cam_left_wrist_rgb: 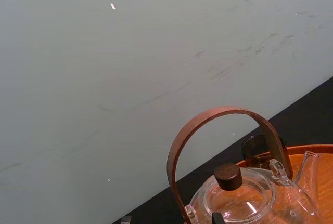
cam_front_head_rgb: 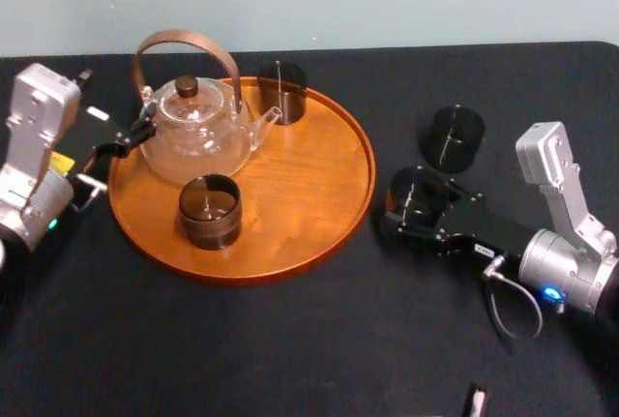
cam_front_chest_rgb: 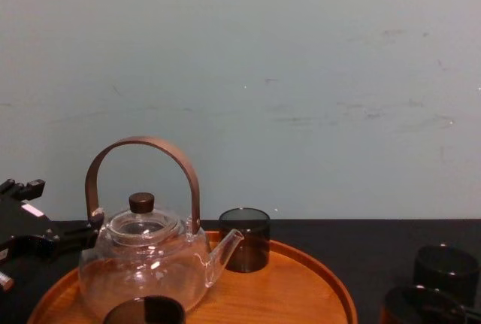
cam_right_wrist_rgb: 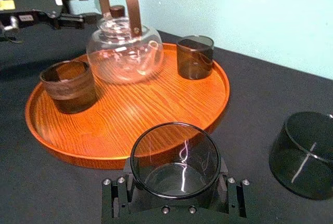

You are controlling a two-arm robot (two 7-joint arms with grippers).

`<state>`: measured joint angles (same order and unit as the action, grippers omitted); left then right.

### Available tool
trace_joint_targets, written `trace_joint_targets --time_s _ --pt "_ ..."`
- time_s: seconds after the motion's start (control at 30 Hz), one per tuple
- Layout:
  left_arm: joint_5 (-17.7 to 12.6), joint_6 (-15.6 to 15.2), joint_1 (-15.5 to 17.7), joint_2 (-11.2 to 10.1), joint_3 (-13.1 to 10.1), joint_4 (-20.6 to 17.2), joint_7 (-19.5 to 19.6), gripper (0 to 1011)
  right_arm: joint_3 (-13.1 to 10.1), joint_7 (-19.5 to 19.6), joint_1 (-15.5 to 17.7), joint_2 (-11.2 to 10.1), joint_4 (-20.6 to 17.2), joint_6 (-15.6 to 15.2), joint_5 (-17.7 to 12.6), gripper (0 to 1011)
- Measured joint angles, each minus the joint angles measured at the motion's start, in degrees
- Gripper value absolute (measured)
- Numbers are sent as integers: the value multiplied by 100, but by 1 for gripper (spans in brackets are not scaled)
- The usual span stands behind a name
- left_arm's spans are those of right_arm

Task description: Pick up the glass from the table and place it on the tray.

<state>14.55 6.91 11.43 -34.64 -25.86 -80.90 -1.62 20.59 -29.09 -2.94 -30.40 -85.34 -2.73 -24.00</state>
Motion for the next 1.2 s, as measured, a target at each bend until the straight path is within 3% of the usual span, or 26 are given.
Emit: trace_joint_targets --time_s 0.47,1.2 --pt "0 0 0 0 0 0 0 1001 183 -47 -94 -63 -298 -141 -27 907" --pt "0 0 0 0 0 0 0 1001 866 -252 -961 400 218 -348 138 907"
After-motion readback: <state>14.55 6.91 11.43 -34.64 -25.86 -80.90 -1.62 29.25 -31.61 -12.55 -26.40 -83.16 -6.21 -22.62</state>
